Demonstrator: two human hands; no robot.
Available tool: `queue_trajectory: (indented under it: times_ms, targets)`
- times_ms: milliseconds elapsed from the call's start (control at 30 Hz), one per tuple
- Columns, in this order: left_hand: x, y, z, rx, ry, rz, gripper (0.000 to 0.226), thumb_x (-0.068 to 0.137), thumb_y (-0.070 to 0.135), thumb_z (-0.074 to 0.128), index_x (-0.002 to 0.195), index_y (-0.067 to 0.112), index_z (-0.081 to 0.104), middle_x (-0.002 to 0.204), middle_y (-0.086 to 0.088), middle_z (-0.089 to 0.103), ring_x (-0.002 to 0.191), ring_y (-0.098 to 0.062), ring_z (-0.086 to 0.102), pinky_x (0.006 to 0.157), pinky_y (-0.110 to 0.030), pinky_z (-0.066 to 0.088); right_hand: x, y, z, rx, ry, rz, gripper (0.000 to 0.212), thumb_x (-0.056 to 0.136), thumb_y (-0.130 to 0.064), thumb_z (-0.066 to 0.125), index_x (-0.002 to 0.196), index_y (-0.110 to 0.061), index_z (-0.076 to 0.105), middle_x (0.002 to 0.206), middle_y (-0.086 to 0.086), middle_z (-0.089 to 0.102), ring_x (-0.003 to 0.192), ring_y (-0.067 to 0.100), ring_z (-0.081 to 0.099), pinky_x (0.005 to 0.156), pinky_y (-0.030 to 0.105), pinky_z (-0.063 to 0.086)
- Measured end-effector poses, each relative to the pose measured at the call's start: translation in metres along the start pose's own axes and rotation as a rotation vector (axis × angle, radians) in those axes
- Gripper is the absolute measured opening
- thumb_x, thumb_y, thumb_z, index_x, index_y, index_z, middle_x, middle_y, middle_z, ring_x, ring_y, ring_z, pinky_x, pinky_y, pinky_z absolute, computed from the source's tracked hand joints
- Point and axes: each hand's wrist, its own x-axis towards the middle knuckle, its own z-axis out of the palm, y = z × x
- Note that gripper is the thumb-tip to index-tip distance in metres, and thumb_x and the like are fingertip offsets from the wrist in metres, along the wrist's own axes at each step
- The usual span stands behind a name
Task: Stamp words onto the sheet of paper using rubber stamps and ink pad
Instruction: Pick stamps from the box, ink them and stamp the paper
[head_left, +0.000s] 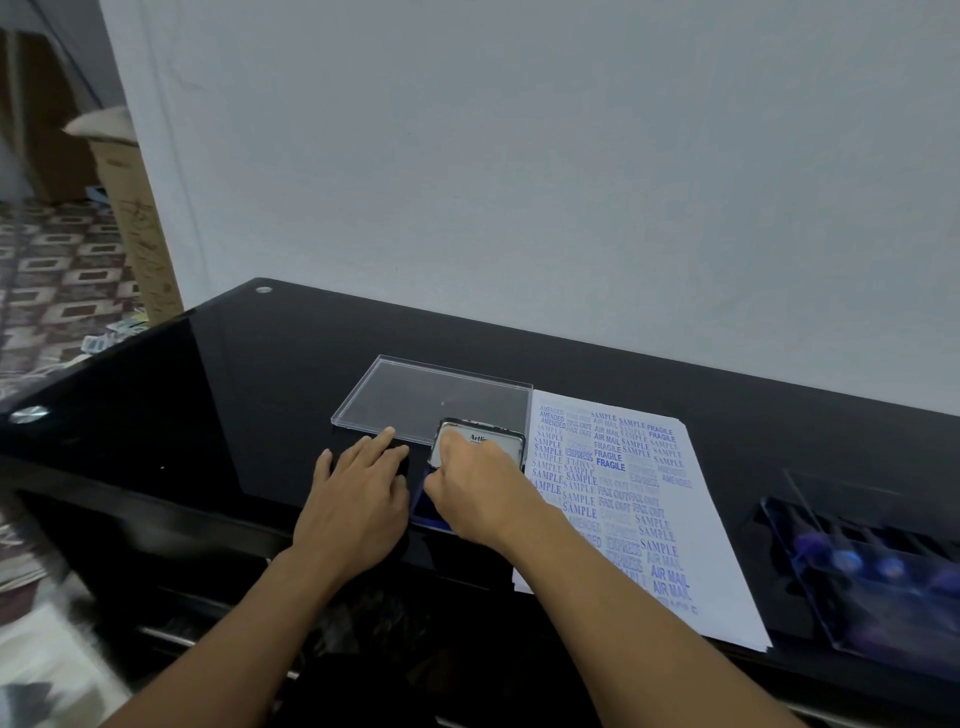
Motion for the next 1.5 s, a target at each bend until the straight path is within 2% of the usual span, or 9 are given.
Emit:
queue_trajectory:
  times_ms: [100, 267, 500, 800, 933, 1167, 1267, 1367, 1500]
  targets:
    - [0.001, 0.000, 0.000, -0.006, -0.005, -0.004, 0.045, 0.103, 0.029, 0.033, 0.147, 0.025, 0.040, 0.163, 0.008, 0.019, 0.150, -0.012, 0.016, 0.121, -0.048, 0.008, 0.000, -0.001, -0.001, 0.011, -0.002, -0.002, 0.012, 0.096, -0.022, 0.047, 0.091, -0.014, 0.039, 0.084, 0.009, 0.047, 0.075, 0.031, 0.045, 0.059, 0.033, 0.032]
    - [0.001, -0.001, -0.001, -0.009, -0.006, -0.001, 0.044, 0.103, 0.028, 0.034, 0.146, 0.025, 0.041, 0.163, 0.007, 0.020, 0.150, -0.012, 0.017, 0.121, -0.049, 0.008, -0.003, 0.002, 0.003, 0.029, 0.014, 0.011, 0.016, 0.094, -0.024, 0.046, 0.085, -0.020, 0.033, 0.079, 0.006, 0.044, 0.070, 0.028, 0.041, 0.055, 0.033, 0.029]
    - [0.002, 0.000, -0.001, -0.013, 0.002, -0.009, 0.043, 0.103, 0.027, 0.036, 0.144, 0.025, 0.044, 0.162, 0.007, 0.022, 0.149, -0.011, 0.018, 0.121, -0.049, 0.010, -0.001, -0.004, -0.003, -0.013, 0.008, -0.013, 0.014, 0.097, -0.024, 0.048, 0.095, -0.012, 0.040, 0.088, 0.010, 0.046, 0.079, 0.031, 0.044, 0.063, 0.034, 0.033]
    - [0.006, 0.001, -0.004, -0.031, -0.014, -0.033, 0.045, 0.100, 0.024, 0.039, 0.145, 0.026, 0.043, 0.161, 0.006, 0.026, 0.148, -0.014, 0.023, 0.120, -0.052, 0.013, -0.006, -0.002, -0.006, -0.025, -0.027, -0.003, 0.013, 0.097, -0.024, 0.045, 0.095, -0.015, 0.035, 0.090, 0.013, 0.047, 0.078, 0.032, 0.042, 0.065, 0.035, 0.032]
    - [0.007, 0.004, -0.007, -0.055, -0.024, -0.053, 0.045, 0.099, 0.022, 0.040, 0.144, 0.026, 0.044, 0.161, 0.003, 0.028, 0.146, -0.018, 0.027, 0.119, -0.054, 0.014, -0.003, -0.004, -0.011, -0.062, -0.085, -0.007, 0.015, 0.099, -0.026, 0.045, 0.099, -0.014, 0.037, 0.107, 0.022, 0.058, 0.082, 0.032, 0.044, 0.068, 0.036, 0.035]
    - [0.009, 0.010, -0.018, -0.119, -0.008, -0.074, 0.045, 0.099, 0.019, 0.041, 0.144, 0.024, 0.045, 0.160, 0.003, 0.029, 0.145, -0.020, 0.028, 0.118, -0.056, 0.015, 0.003, -0.004, -0.023, -0.079, -0.215, 0.024, 0.026, 0.098, -0.031, 0.044, 0.117, -0.012, 0.043, 0.125, 0.021, 0.057, 0.104, 0.035, 0.056, 0.077, 0.036, 0.041]
    - [0.009, 0.014, -0.025, -0.143, 0.020, -0.065, 0.046, 0.099, 0.019, 0.041, 0.144, 0.022, 0.045, 0.160, 0.002, 0.029, 0.146, -0.019, 0.027, 0.119, -0.056, 0.014, 0.002, 0.002, -0.032, -0.010, -0.172, 0.017, 0.020, 0.099, -0.030, 0.042, 0.108, -0.012, 0.039, 0.115, 0.019, 0.060, 0.090, 0.030, 0.054, 0.072, 0.035, 0.039]
    - [0.009, 0.021, -0.034, -0.188, 0.054, -0.056, 0.045, 0.099, 0.018, 0.042, 0.144, 0.022, 0.047, 0.159, 0.003, 0.031, 0.146, -0.018, 0.028, 0.120, -0.052, 0.015, 0.000, 0.016, -0.048, 0.035, -0.149, 0.019, 0.019, 0.101, -0.027, 0.042, 0.109, -0.011, 0.039, 0.096, 0.010, 0.059, 0.075, 0.019, 0.054, 0.060, 0.034, 0.040]
    - [0.008, 0.038, -0.046, -0.219, 0.062, 0.024, 0.045, 0.099, 0.020, 0.045, 0.144, 0.021, 0.046, 0.159, 0.003, 0.031, 0.145, -0.016, 0.028, 0.120, -0.046, 0.023, -0.002, 0.041, -0.071, 0.046, -0.137, 0.018, 0.020, 0.103, -0.031, 0.046, 0.098, -0.012, 0.048, 0.081, 0.004, 0.060, 0.064, 0.015, 0.052, 0.061, 0.034, 0.043]
